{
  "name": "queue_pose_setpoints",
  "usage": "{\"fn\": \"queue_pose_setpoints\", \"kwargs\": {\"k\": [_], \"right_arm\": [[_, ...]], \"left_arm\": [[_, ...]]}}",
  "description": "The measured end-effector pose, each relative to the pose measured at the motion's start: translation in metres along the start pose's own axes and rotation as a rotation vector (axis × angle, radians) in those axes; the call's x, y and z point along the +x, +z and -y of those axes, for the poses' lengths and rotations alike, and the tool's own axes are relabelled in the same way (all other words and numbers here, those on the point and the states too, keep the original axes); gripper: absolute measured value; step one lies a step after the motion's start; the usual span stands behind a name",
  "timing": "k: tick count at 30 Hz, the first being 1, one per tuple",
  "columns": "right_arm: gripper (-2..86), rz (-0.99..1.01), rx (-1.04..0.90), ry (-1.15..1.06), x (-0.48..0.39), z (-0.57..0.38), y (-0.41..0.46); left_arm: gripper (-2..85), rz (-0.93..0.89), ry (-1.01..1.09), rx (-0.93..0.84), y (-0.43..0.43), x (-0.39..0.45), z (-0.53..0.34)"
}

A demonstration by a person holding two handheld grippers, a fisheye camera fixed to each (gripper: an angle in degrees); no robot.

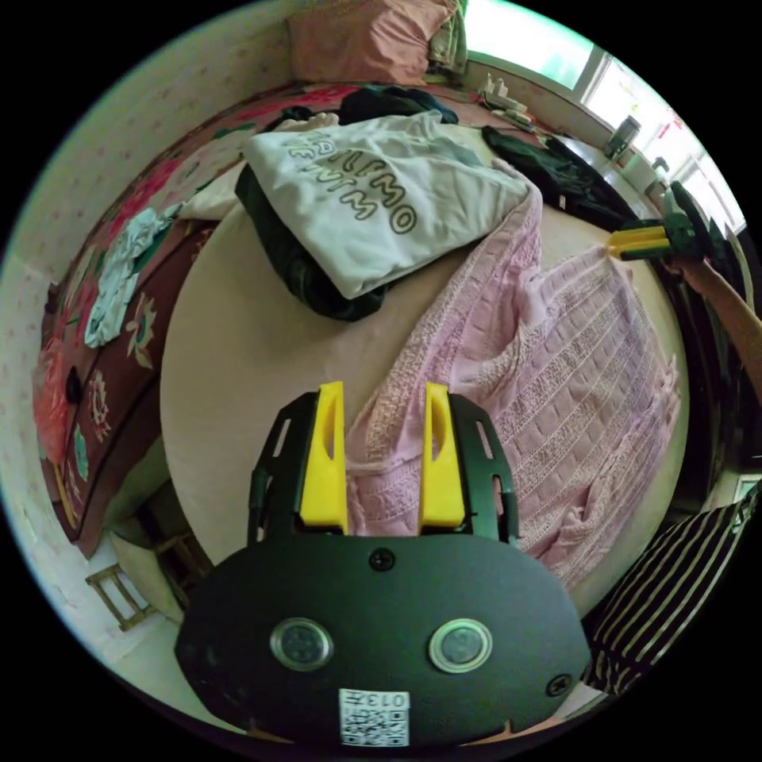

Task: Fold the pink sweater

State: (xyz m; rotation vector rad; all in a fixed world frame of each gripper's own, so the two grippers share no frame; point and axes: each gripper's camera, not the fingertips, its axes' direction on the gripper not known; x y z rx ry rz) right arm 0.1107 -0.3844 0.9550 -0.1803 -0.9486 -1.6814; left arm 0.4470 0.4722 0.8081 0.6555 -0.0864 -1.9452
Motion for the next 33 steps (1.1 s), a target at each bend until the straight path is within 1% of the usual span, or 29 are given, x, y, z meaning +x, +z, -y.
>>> {"fn": "queue_pose_setpoints", "kwargs": {"k": [4,5,9,11,15,17,20,22,24,27,31,33], "right_arm": [[5.2,0.009,-0.066,-0.041,0.007,0.01,0.01],[4.8,0.023,-0.076,-0.035,0.009,0.011,0.01],[3.0,0.096,-0.115,-0.007,0.013,0.011,0.01],[2.5,0.071,-0.113,-0.005,0.01,0.007,0.006],[1.9,-0.047,0.034,-0.044,-0.013,-0.018,-0.029],[1.8,-0.119,0.11,-0.066,-0.03,-0.039,-0.045],[1.8,-0.197,0.192,-0.057,-0.06,-0.078,-0.061],[1.8,-0.259,0.212,-0.024,-0.084,-0.108,-0.06],[1.8,-0.277,0.215,0.011,-0.102,-0.128,-0.054],[1.8,-0.295,0.18,0.052,-0.127,-0.154,-0.039],[1.9,-0.296,0.061,0.054,-0.147,-0.171,0.0],[2.0,-0.345,0.093,0.047,-0.152,-0.176,0.003]], "left_arm": [[3.7,-0.008,0.067,-0.103,0.01,-0.001,0.013],[2.9,-0.039,0.065,-0.105,0.009,-0.002,0.016],[1.5,-0.039,0.063,-0.089,0.0,-0.004,0.016],[1.0,-0.04,0.072,-0.032,-0.016,-0.003,0.009],[0.8,-0.032,0.099,0.13,-0.055,0.004,-0.016],[0.8,0.036,0.144,0.215,-0.076,0.019,-0.041],[0.8,0.12,0.185,0.251,-0.086,0.043,-0.073],[0.8,0.15,0.19,0.245,-0.084,0.057,-0.092],[0.9,0.176,0.181,0.223,-0.078,0.07,-0.108],[0.9,0.18,0.175,0.163,-0.06,0.088,-0.13],[1.1,0.199,0.166,0.045,-0.02,0.098,-0.141],[1.1,0.178,0.153,0.025,-0.011,0.098,-0.142]]}}
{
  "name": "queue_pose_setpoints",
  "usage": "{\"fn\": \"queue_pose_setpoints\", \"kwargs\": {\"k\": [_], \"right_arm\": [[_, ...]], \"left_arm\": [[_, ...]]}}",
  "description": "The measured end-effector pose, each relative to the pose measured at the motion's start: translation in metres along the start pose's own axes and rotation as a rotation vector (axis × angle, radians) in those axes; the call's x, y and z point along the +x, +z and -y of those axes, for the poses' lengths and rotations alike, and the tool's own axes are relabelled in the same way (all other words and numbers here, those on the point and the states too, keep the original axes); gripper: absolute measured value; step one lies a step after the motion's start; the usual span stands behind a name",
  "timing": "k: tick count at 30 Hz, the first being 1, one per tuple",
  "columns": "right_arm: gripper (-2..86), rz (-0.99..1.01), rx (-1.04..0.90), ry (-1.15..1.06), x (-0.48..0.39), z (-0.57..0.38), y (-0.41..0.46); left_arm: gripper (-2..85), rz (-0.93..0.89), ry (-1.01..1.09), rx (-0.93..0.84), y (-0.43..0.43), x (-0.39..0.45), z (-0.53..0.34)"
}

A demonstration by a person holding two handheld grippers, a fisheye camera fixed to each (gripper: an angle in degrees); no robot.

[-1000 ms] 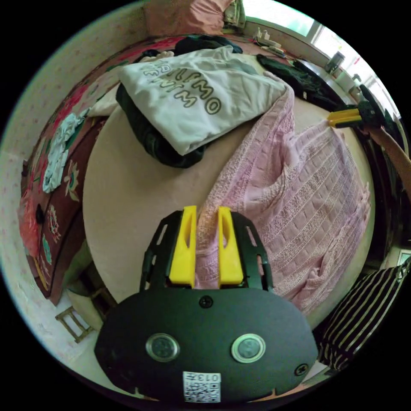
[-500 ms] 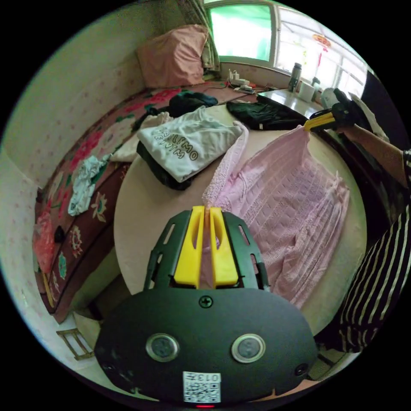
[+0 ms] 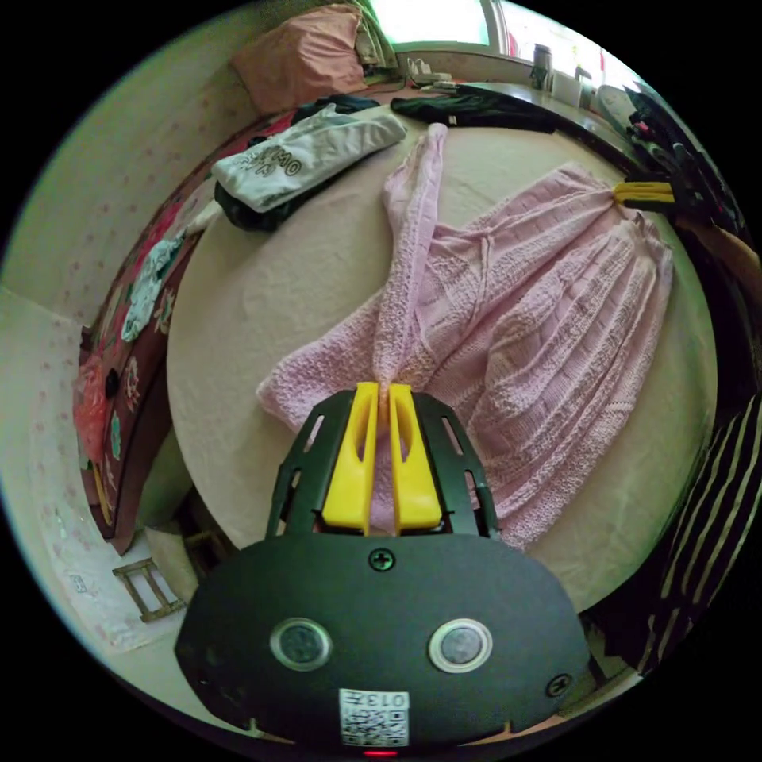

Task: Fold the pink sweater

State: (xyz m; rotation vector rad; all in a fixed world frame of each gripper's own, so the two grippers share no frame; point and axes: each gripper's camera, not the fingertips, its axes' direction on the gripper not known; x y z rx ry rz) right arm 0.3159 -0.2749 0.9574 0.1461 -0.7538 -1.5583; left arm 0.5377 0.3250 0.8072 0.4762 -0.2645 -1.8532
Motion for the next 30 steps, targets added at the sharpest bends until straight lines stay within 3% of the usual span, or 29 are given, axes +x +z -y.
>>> {"fn": "queue_pose_setpoints", "kwargs": {"k": [9,13,19,25,30], "right_arm": [[4.7,0.061,-0.024,-0.093,-0.003,-0.037,-0.01],[7.3,0.132,0.028,0.096,0.03,-0.049,-0.028],[8.3,0.27,0.203,0.335,0.08,-0.003,-0.035],[8.5,0.459,0.17,0.391,0.098,0.081,0.014],[4.5,0.504,0.038,0.427,0.107,0.104,0.052]], "left_arm": [[3.0,-0.075,0.018,0.021,-0.006,0.007,-0.024],[5.4,-0.141,0.012,0.021,-0.012,0.0,-0.043],[8.1,-0.333,-0.228,0.24,-0.025,-0.031,-0.055],[10.3,-0.231,-0.071,0.122,0.0,0.004,-0.019],[5.1,-0.236,-0.085,0.046,0.018,0.015,-0.013]]}}
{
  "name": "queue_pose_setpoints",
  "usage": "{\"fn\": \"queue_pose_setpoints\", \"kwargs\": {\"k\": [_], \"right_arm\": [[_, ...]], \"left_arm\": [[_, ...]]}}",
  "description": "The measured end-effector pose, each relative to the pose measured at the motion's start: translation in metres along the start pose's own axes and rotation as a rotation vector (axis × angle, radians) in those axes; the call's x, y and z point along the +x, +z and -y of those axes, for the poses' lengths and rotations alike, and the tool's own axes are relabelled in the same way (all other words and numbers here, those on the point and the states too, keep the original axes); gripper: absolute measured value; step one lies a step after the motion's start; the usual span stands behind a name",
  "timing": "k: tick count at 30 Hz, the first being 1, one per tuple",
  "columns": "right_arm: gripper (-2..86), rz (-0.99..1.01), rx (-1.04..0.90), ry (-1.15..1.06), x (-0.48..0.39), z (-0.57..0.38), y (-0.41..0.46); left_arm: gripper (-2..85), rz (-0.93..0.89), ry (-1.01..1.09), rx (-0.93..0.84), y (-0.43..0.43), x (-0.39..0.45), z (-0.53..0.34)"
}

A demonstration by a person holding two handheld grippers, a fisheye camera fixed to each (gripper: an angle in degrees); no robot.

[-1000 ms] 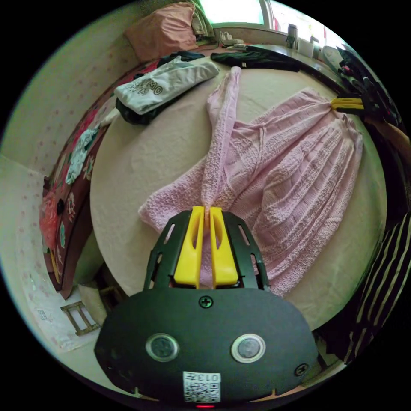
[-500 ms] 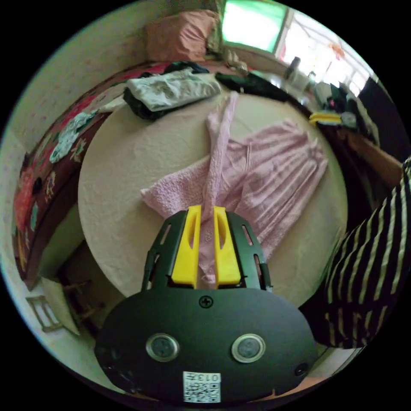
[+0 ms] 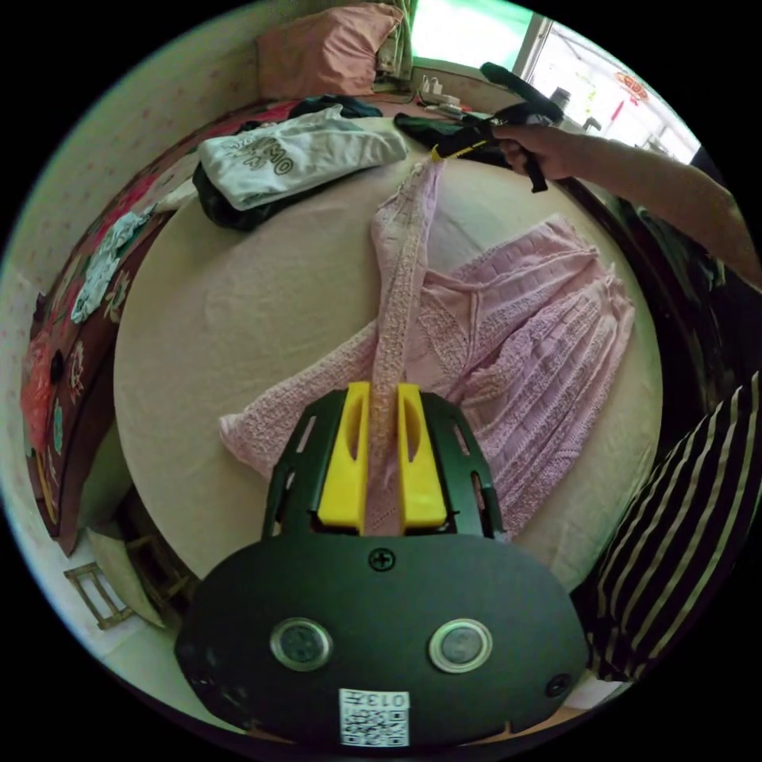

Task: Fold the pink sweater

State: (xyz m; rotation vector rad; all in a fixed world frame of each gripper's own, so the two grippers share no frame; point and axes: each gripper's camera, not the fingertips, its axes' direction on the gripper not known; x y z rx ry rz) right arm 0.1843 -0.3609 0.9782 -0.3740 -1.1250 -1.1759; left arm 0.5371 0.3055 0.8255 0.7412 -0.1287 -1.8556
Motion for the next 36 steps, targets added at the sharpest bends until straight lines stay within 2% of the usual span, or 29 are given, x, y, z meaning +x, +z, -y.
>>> {"fn": "queue_pose_setpoints", "kwargs": {"k": [2,6,10,13,16,23,26,30,33,36], "right_arm": [[3.1,-0.029,-0.097,-0.019,0.002,-0.002,0.013],[1.8,0.117,0.063,0.008,0.015,-0.027,-0.024],[1.4,0.28,0.307,-0.133,0.018,-0.085,-0.109],[1.3,0.28,0.416,-0.234,0.012,-0.147,-0.175],[1.3,0.222,0.459,-0.224,0.001,-0.213,-0.224],[1.3,0.205,0.365,-0.133,-0.047,-0.328,-0.264],[1.3,0.365,0.282,-0.135,-0.063,-0.352,-0.261],[1.2,0.532,0.071,-0.079,-0.069,-0.361,-0.221],[1.1,0.714,0.094,-0.108,-0.071,-0.356,-0.216],[1.1,0.783,0.138,-0.221,-0.076,-0.346,-0.223]], "left_arm": [[3.0,0.012,-0.002,-0.03,0.006,0.004,0.0],[2.0,0.1,0.073,0.006,0.0,0.021,-0.003],[1.5,0.228,0.177,0.082,-0.013,0.046,-0.012],[1.4,0.313,0.225,0.109,-0.019,0.064,-0.021],[1.4,0.369,0.279,0.116,-0.021,0.081,-0.029],[1.2,0.395,0.38,0.096,-0.017,0.112,-0.04],[1.0,0.4,0.429,0.047,-0.009,0.116,-0.045],[0.9,0.327,0.367,0.026,-0.001,0.103,-0.043],[0.9,0.267,0.335,0.03,-0.001,0.094,-0.035],[0.8,0.262,0.383,0.002,0.003,0.091,-0.026]]}}
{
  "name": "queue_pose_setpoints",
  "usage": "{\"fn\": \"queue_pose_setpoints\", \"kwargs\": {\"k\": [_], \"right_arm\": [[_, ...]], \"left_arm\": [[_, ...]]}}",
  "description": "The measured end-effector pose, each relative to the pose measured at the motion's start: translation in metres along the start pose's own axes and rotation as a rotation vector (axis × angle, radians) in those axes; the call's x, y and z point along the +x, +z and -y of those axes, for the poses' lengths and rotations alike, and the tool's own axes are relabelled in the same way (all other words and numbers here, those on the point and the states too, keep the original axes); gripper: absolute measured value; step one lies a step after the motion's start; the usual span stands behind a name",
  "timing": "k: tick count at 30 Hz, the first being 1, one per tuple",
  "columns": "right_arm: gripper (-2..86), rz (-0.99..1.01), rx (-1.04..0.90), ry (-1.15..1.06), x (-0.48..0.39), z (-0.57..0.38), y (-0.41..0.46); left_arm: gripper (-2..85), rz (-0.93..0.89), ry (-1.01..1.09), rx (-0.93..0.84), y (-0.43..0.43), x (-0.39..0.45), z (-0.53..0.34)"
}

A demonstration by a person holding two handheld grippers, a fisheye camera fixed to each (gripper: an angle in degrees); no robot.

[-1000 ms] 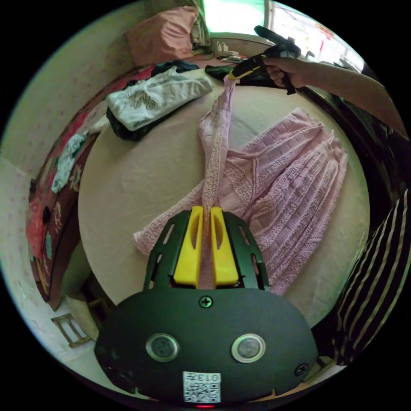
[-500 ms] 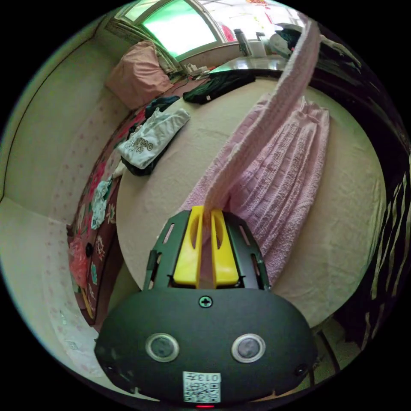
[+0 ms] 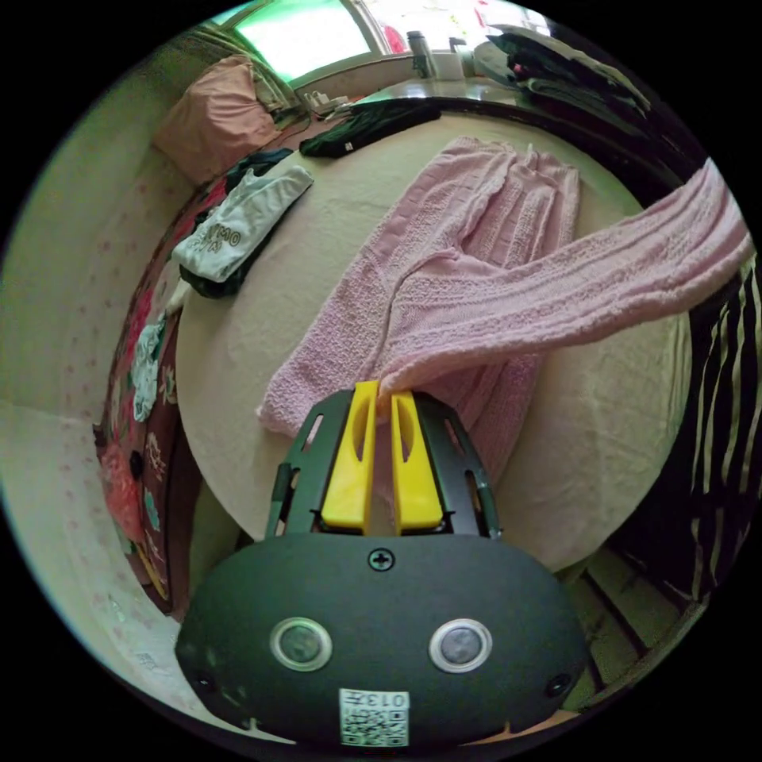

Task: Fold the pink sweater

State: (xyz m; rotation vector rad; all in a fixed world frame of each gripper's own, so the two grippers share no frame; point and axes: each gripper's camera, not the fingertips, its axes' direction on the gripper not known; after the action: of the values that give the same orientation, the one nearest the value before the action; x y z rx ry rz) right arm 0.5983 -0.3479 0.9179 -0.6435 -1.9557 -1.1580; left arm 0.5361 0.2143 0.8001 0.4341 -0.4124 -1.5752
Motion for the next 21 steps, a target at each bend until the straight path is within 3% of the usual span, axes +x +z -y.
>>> {"fn": "queue_pose_setpoints", "kwargs": {"k": [6,15,21], "right_arm": [[1.3,-0.136,0.119,0.092,0.045,0.035,-0.013],[1.8,-0.315,0.382,0.55,0.197,0.074,-0.02],[5.3,-0.321,0.387,0.866,0.278,0.062,0.01]], "left_arm": [[0.8,-0.143,0.03,-0.017,0.011,-0.028,0.021],[2.3,-0.442,0.092,-0.176,0.05,-0.089,0.065],[5.3,-0.647,0.063,-0.249,0.077,-0.11,0.081]]}}
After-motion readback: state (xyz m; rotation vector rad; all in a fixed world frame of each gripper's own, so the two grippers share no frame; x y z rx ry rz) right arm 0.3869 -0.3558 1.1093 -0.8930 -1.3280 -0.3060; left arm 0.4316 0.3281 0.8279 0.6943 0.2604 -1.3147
